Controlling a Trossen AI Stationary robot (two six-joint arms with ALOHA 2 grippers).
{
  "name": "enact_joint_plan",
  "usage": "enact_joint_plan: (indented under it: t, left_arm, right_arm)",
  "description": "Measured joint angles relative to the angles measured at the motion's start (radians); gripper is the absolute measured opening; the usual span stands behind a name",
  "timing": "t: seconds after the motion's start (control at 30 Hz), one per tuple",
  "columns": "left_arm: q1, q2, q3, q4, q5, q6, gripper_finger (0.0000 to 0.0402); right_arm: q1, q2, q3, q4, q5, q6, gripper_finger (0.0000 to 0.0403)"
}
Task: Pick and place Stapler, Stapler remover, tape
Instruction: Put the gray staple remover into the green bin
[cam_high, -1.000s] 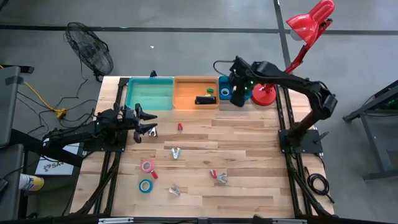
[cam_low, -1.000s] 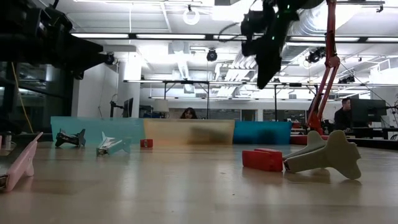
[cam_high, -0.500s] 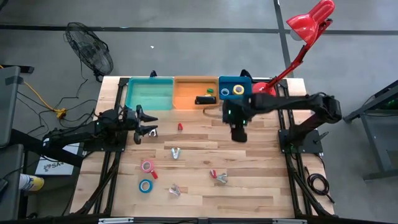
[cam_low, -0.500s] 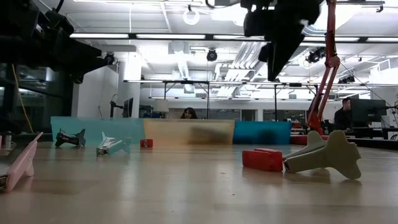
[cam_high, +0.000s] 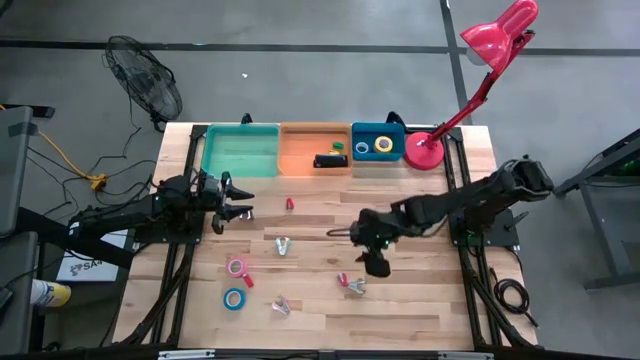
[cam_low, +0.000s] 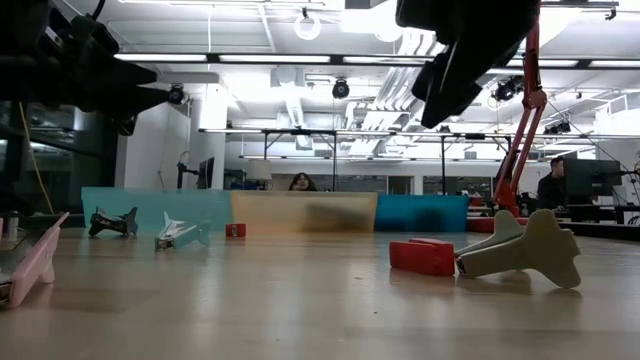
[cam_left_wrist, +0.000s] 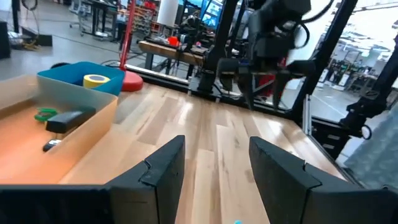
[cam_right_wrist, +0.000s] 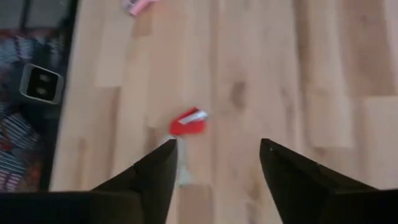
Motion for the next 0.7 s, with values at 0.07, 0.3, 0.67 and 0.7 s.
enact_joint_plan:
  t: [0.07, 0.3, 0.67, 0.7]
  left_arm:
    - [0.0, 0.0, 0.0, 0.0, 0.018, -0.01, 0.0177]
    - [0.0, 0.0, 0.0, -0.001, 0.069, -0.028, 0.0177]
    - [0.0, 0.001, 0.0, -0.004, 0.071, -0.029, 0.0177]
    - [0.0, 0.001, 0.0, -0.004, 0.071, -0.029, 0.0177]
  right_arm:
    - [0.024, 0.007, -0.021, 0.066, 0.001, 0.032, 0.0237]
    - [0.139, 0.086, 0.004, 0.118, 0.101, 0.059, 0.0256]
    - [0.226, 0.243, 0.116, -0.034, 0.194, 0.219, 0.0257]
    - [0.228, 0.253, 0.12, -0.044, 0.189, 0.232, 0.0257]
